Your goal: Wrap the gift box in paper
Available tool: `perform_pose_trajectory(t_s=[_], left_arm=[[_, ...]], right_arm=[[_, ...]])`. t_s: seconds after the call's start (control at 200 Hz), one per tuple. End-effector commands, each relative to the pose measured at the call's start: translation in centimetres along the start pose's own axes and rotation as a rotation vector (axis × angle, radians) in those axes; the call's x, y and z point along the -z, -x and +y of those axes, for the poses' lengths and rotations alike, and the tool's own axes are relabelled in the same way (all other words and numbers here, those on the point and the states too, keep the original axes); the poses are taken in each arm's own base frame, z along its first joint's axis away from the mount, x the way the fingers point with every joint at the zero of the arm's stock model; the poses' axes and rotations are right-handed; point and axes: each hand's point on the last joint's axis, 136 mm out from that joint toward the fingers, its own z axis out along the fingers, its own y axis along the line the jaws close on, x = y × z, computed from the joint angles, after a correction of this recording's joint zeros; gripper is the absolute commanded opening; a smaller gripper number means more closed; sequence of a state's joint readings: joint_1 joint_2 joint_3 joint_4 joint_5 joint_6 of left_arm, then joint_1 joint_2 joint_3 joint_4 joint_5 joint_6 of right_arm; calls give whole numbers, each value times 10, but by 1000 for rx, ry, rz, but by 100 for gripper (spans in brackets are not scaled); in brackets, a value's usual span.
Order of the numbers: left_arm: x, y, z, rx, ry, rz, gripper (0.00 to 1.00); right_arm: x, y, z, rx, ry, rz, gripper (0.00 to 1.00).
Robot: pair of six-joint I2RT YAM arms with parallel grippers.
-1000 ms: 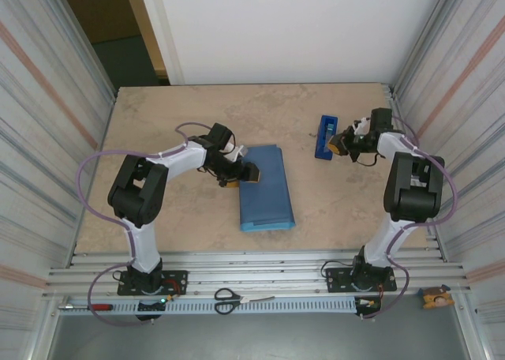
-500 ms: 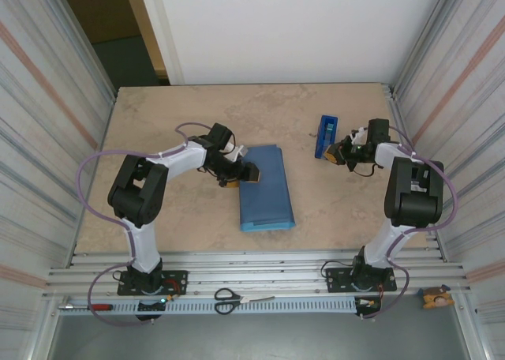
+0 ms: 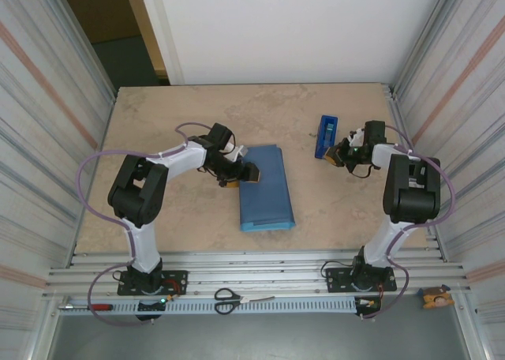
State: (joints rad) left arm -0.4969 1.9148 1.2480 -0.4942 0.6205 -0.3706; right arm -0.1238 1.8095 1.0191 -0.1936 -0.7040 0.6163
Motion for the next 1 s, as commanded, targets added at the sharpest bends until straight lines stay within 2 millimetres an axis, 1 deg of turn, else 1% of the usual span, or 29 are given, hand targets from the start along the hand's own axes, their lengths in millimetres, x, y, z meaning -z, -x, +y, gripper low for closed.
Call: perform_pose_trajectory(t_s=[0.0, 0.205, 0.341, 0.496, 0.576, 0.722, 0.847, 0.992], left_arm=[[-38, -37, 54, 73, 160, 124, 85], [-38, -37, 54, 72, 162, 124, 84], [-38, -37, 54, 71, 162, 123, 85], [-39, -38, 55, 73, 163, 125, 84], [-39, -38, 55, 73, 163, 125, 84], [-40, -39, 56, 72, 166, 127, 84], [-40, -39, 56, 73, 166, 128, 84], [-39, -39, 57, 74, 167, 128, 84]], right_arm=[[-10, -28, -40, -71, -130, 93, 0], [-10, -30, -37, -65, -117, 100, 0], [-7, -32, -21, -43, -65, 107, 0], [-1, -34, -12, -28, -59, 104, 0], [-2, -35, -19, -32, -83, 102, 0], [-11, -40, -34, -50, -115, 127, 0], [-15, -40, -51, -60, -179, 125, 0], [-15, -35, -55, -54, -208, 108, 0]])
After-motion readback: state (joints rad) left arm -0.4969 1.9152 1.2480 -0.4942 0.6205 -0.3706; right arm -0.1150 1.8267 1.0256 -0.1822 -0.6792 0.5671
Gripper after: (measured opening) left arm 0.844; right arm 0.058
